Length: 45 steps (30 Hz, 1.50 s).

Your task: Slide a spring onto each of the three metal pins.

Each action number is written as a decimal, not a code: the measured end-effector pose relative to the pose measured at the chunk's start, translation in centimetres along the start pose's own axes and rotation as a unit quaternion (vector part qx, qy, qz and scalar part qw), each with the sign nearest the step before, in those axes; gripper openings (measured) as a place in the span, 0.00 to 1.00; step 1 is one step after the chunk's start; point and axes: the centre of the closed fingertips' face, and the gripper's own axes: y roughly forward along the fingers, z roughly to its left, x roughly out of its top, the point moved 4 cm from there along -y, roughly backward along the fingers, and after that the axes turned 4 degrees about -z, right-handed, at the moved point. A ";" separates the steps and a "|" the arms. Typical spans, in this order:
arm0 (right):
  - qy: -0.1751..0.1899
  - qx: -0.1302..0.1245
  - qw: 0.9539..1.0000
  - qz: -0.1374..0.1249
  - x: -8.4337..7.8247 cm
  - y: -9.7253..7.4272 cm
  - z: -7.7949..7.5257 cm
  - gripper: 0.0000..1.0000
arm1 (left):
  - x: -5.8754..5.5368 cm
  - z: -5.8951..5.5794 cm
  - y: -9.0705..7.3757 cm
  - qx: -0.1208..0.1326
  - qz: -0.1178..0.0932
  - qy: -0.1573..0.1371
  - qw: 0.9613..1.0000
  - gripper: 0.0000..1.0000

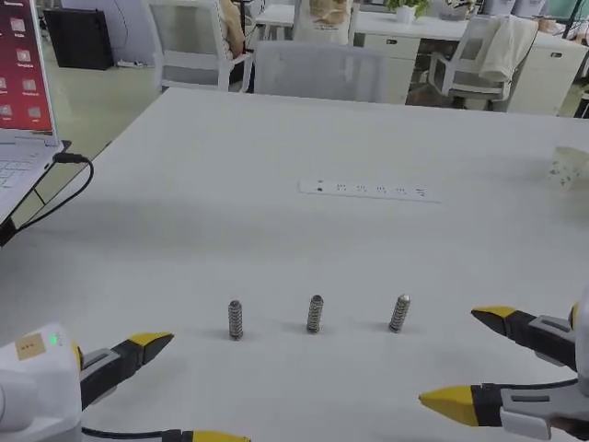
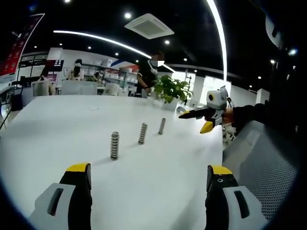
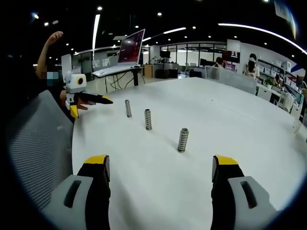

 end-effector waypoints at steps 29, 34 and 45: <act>0.009 -0.010 1.000 0.000 -0.4 -0.1 -0.6 0.89 | 0.0 0.9 0.6 0.004 0.001 -0.005 1.000 0.98; 0.010 -0.010 1.000 0.000 -0.5 -0.1 -0.6 0.89 | -0.2 1.1 0.7 0.004 0.002 -0.006 1.000 0.98; 0.011 -0.007 1.000 0.006 -0.7 0.0 -0.5 0.89 | -0.3 1.2 0.6 0.005 0.004 -0.008 1.000 0.98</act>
